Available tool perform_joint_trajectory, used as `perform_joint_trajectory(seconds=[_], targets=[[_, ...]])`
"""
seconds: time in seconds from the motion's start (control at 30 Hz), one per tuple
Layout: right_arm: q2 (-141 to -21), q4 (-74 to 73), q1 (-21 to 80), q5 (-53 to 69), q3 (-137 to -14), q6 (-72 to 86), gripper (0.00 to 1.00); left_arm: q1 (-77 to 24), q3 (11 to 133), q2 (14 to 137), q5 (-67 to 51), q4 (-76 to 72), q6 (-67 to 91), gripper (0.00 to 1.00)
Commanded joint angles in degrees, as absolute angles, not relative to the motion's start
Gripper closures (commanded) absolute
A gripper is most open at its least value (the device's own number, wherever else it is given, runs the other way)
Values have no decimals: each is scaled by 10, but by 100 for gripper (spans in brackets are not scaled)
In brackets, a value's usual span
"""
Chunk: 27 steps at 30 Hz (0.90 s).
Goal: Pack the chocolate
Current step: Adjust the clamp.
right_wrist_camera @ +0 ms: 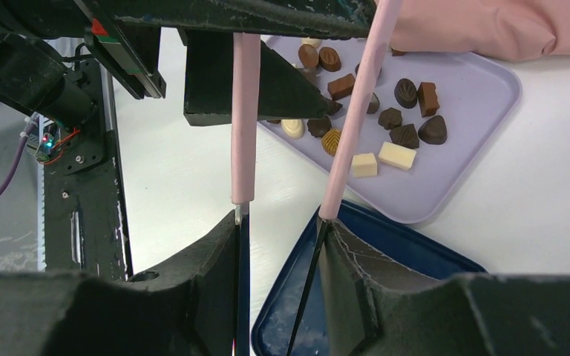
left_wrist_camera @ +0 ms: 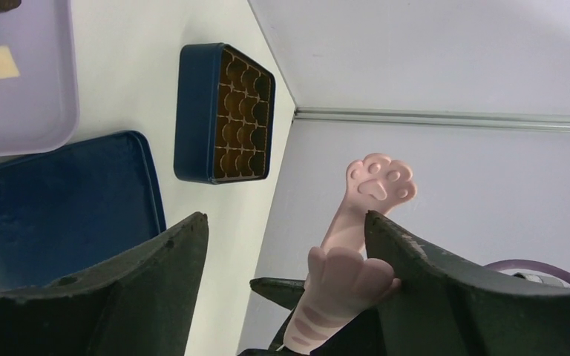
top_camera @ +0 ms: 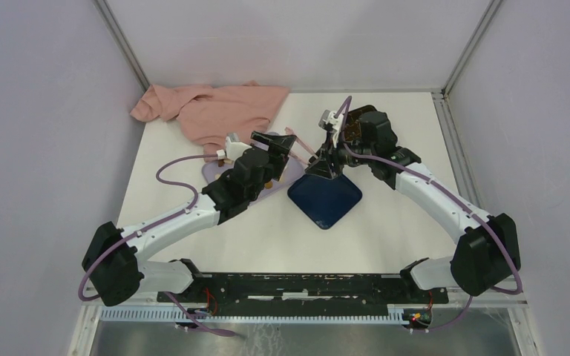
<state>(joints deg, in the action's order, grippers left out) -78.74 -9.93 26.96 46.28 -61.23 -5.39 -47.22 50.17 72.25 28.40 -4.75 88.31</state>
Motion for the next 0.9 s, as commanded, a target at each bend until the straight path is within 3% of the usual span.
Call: perform_joint_trajectory(seconds=[0.0,0.47,0.57,0.63,0.73,0.87], targets=[[-795,-86,273,494,-620,-50,62,-477,508,698,283,-80,817,14],[-817,-135,291,496,-641,-83,62,-477,540,711,251,-93,714,14],[-817,-137,292,502,-644,-84,62,-477,556,725,250,-76,717,18],[-815,-138,293,505,-647,-84,63,-477,559,731,264,-56,732,29],[-812,-141,293,496,-649,-85,63,-478,557,736,276,-37,758,60],[-810,-148,296,482,-649,-96,62,-477,561,744,276,-25,785,82]])
